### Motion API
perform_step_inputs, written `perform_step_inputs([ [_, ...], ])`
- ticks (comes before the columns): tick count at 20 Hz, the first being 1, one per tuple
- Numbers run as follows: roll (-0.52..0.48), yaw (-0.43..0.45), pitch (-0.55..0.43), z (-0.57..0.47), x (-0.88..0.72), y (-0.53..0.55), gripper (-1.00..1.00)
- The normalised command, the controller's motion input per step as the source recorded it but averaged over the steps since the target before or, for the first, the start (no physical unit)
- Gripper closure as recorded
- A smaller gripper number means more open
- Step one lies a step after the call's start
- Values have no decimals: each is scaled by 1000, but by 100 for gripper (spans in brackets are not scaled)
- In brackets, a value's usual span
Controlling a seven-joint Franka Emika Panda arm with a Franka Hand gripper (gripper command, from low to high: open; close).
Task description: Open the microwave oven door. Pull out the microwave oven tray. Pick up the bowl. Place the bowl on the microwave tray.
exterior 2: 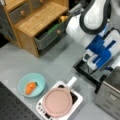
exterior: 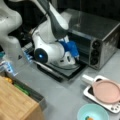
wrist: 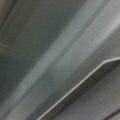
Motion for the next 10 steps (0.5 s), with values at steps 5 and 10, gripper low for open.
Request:
perform_step_inputs([
  [5, 55, -124, -39, -118, -121, 106, -100],
  [10, 61, -176, -80, -170, -81, 96, -100],
])
